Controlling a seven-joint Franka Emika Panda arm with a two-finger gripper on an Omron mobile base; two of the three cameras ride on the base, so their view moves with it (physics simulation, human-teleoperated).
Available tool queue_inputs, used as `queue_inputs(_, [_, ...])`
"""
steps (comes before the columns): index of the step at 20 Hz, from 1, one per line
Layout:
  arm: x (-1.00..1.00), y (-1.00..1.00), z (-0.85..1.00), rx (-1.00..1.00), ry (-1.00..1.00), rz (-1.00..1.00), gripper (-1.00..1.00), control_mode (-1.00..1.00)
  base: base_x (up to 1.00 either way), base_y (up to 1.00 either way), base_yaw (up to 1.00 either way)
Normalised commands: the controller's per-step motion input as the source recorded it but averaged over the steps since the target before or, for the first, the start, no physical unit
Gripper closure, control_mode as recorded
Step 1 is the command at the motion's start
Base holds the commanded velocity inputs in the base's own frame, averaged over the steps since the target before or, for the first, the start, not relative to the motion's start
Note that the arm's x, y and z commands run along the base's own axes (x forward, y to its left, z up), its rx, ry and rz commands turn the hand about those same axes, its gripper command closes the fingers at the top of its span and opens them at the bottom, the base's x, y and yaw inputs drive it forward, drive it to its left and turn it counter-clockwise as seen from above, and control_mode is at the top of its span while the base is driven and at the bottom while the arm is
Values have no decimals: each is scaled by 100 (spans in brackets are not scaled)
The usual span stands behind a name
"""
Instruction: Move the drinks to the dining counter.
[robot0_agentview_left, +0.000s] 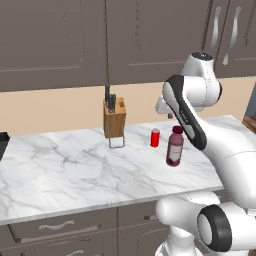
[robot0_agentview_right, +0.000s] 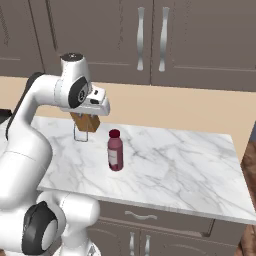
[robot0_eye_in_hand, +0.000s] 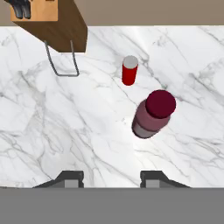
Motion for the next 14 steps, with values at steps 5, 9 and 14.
queue_inputs(5, [-36, 0, 0, 0, -13, 0, -100, -100, 0, 0, 0])
queue_inputs(9, [-71, -6, 0, 0, -16, 0, -100, -100, 0, 0, 0])
queue_inputs(14, [-60, -21, -1, 0, -6, -2, -100, -100, 0, 0, 0])
